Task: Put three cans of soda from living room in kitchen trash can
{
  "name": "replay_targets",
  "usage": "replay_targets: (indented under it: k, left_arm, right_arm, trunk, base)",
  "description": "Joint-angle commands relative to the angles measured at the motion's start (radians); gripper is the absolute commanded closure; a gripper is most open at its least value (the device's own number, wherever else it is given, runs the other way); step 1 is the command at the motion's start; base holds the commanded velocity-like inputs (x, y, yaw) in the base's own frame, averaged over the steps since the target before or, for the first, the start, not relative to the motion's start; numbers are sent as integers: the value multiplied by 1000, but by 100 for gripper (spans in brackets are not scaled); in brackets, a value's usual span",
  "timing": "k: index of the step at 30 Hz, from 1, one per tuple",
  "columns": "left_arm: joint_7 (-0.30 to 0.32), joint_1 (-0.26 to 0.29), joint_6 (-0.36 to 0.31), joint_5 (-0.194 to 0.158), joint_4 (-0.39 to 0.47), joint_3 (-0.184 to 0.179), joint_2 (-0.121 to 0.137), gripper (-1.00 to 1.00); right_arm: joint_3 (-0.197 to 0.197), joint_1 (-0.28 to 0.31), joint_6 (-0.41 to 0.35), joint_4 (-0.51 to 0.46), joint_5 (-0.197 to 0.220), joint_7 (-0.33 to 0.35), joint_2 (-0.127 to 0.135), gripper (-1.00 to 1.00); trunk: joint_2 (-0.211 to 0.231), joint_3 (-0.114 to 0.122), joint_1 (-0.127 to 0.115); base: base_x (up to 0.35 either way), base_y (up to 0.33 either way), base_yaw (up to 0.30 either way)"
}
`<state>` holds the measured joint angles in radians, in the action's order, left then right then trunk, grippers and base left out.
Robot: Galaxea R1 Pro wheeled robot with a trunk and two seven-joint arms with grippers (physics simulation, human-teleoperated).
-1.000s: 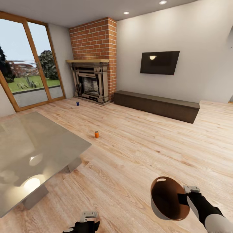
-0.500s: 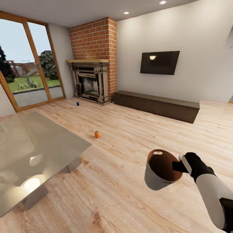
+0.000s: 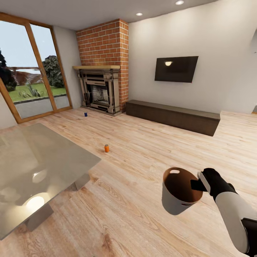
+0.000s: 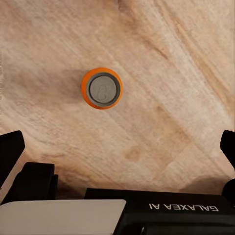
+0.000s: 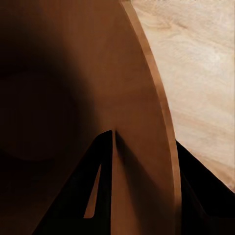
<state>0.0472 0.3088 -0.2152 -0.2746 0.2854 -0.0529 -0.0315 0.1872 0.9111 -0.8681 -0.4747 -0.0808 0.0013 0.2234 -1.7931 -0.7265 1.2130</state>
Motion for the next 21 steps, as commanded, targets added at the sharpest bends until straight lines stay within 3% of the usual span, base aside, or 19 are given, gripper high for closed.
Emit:
replay_targets:
  k: [1, 10, 21]
  left_arm:
    - [-2, 0, 2, 0, 2, 0, 1, -100]
    - [-23, 1, 13, 1, 84, -2, 4, -100]
    - [-17, -2, 68, -1, 95, 2, 6, -100]
  right_arm:
    - [1, 1, 0, -2, -5, 3, 0, 100]
    - [-1, 2, 0, -2, -5, 3, -2, 100]
    - [-2, 1, 0, -2, -5, 3, -2, 100]
  trunk:
    - [0, 0, 0]
    - [0, 0, 0]
    - [-7, -3, 4]
  base:
    - [0, 0, 0]
    - [0, 0, 0]
    - [0, 0, 0]
